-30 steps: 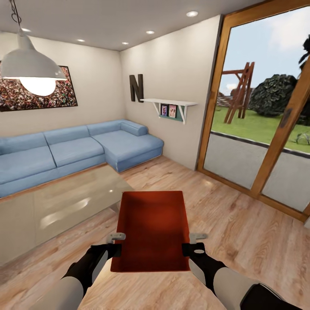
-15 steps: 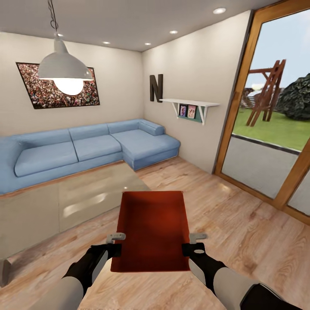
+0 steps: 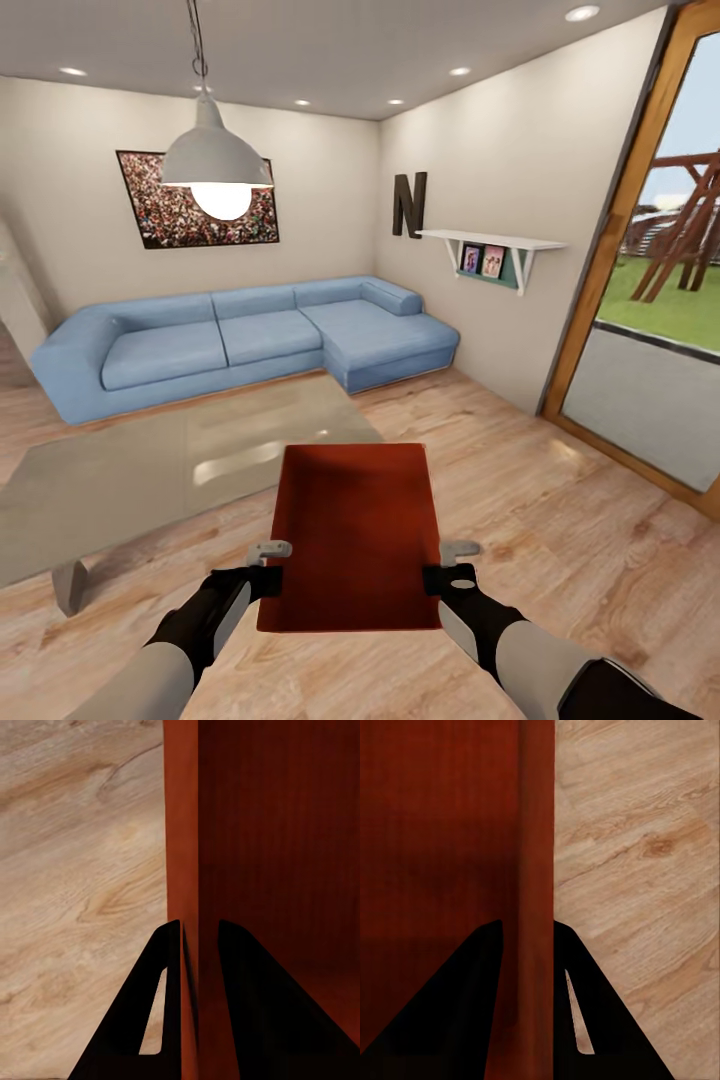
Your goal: Move the two storage containers from the living room to the garage. In the garage, place one container on the floor and stack the other container on top of it (either order is fine).
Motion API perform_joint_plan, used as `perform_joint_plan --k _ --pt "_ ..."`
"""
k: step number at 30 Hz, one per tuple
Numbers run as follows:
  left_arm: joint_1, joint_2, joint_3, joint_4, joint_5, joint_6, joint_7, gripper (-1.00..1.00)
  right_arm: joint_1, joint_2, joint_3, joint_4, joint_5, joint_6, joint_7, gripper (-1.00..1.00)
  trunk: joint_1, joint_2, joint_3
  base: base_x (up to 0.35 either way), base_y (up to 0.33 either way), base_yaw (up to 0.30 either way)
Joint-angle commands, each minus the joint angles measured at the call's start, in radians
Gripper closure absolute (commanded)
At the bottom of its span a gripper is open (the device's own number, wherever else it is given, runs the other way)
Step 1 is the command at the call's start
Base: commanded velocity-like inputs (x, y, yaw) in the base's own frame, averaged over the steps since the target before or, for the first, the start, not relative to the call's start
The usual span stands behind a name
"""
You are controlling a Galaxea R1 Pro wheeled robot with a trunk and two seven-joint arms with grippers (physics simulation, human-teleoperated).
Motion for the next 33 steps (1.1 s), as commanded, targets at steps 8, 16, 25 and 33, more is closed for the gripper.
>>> perform_joint_plan --k 8,16,25,33 --pt "0.0 0.0 0.006 0.001 -0.001 0.005 0.003 1.0 -0.001 0.0 -0.024 -0.002 0.011 -0.035 -0.034 1.0 0.0 -0.001 -0.001 0.0 0.0 0.278" --pt "0.0 0.0 0.006 0.001 -0.001 0.005 0.003 1.0 -0.001 0.0 -0.024 -0.001 0.011 -0.035 -0.034 1.0 0.0 -0.001 -0.001 0.0 0.0 0.278" --pt "0.0 0.0 0.006 0.001 0.0 0.005 0.003 1.0 -0.001 0.0 -0.024 -0.002 0.011 -0.035 -0.035 1.0 0.0 -0.001 -0.001 0.0 0.0 0.279" --pt "0.0 0.0 0.006 0.001 -0.001 0.005 0.003 1.0 -0.001 0.0 -0.024 -0.001 0.011 -0.035 -0.035 1.0 0.0 -0.001 -0.001 0.0 0.0 0.279"
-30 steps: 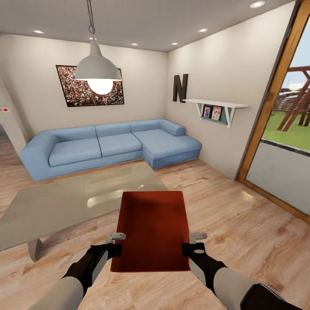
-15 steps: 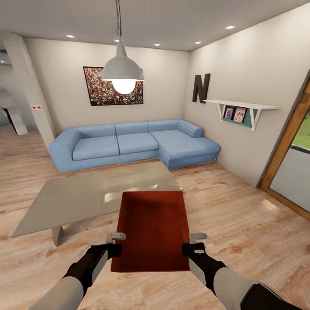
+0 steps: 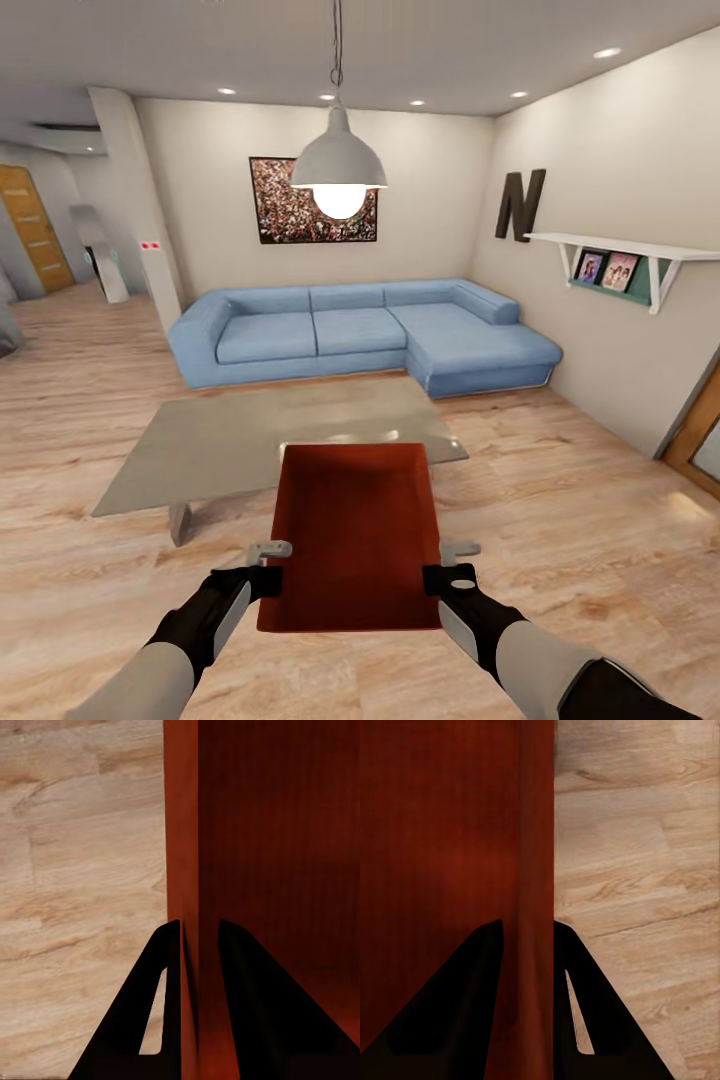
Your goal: Move the two storage containers from the living room to the garage. In the garage, place one container on the floor and stack the other container on top of it (either order is fine).
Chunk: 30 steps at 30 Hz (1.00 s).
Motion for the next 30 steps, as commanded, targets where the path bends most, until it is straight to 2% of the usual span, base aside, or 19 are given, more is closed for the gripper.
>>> perform_joint_plan --k 1,30 --pt "0.0 0.0 0.006 0.001 -0.001 0.005 0.004 1.0 -0.001 0.0 -0.023 -0.001 0.011 -0.034 -0.036 1.0 0.0 -0.001 -0.002 0.0 0.0 0.279" --pt "0.0 0.0 0.006 0.001 0.0 0.005 0.004 1.0 -0.001 0.0 -0.023 -0.001 0.011 -0.034 -0.036 1.0 0.0 -0.001 -0.002 0.0 0.0 0.279"
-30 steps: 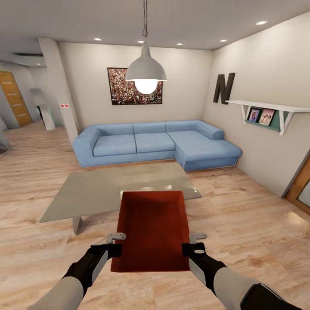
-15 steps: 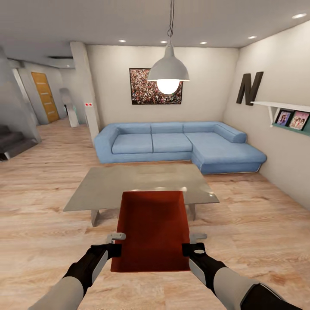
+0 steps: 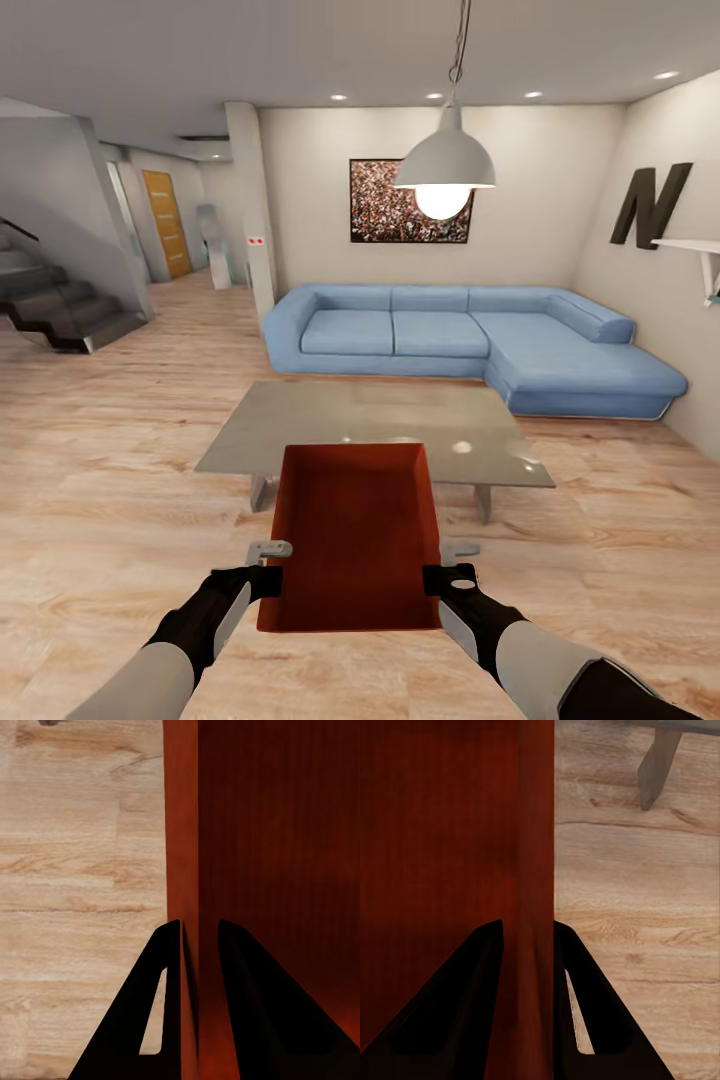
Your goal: Move the two storage containers from the living room to the garage. In the garage, place one container on the floor and stack the other container on top of it (either order is fine).
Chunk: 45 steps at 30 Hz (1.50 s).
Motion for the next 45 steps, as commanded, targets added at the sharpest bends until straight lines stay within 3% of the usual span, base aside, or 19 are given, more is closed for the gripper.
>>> perform_joint_plan --k 1,45 --pt "0.0 0.0 0.006 0.001 0.0 0.005 0.003 1.0 -0.001 0.0 -0.023 -0.002 0.011 -0.034 -0.037 1.0 0.0 -0.001 -0.002 0.0 0.0 0.292" --pt "0.0 0.0 0.006 0.001 0.0 0.005 0.003 1.0 -0.001 0.0 -0.023 -0.001 0.011 -0.034 -0.039 1.0 0.0 -0.001 -0.002 0.0 0.0 0.3"
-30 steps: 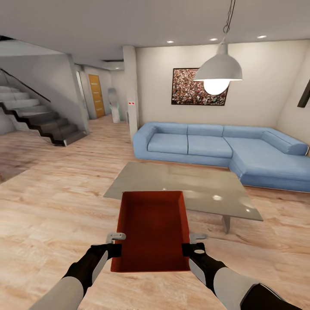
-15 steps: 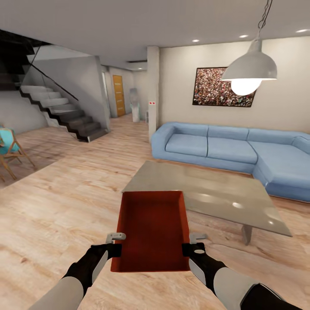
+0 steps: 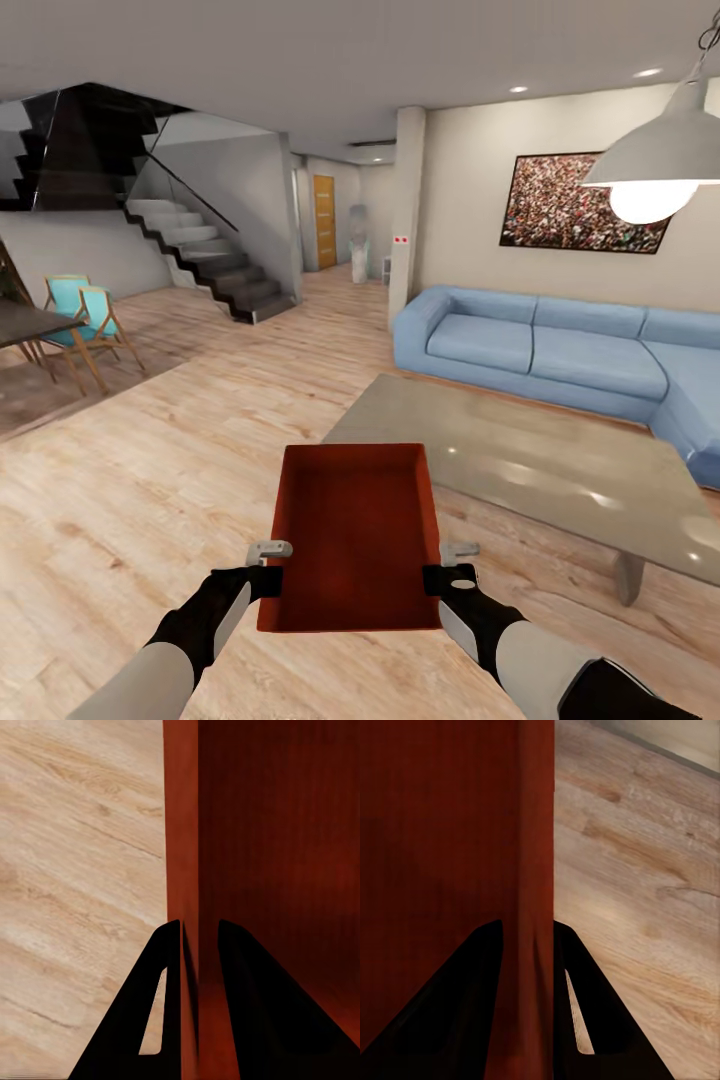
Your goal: Move the two storage containers from the living room to the garage. In the garage, place one container on the floor and stack the other container on top of it (either order is fine).
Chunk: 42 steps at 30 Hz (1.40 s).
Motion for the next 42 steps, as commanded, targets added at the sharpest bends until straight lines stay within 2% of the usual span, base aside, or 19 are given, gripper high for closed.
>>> perform_joint_plan --k 1,42 --pt "0.0 0.0 0.006 0.001 0.0 0.005 0.004 1.0 -0.001 0.0 -0.023 -0.002 0.011 -0.033 -0.039 1.0 0.0 -0.001 -0.002 0.0 0.0 0.3" --pt "0.0 0.001 0.005 0.001 0.0 0.005 0.004 1.0 -0.001 0.0 -0.023 -0.002 0.011 -0.033 -0.039 1.0 0.0 -0.001 -0.002 0.0 0.0 0.3"
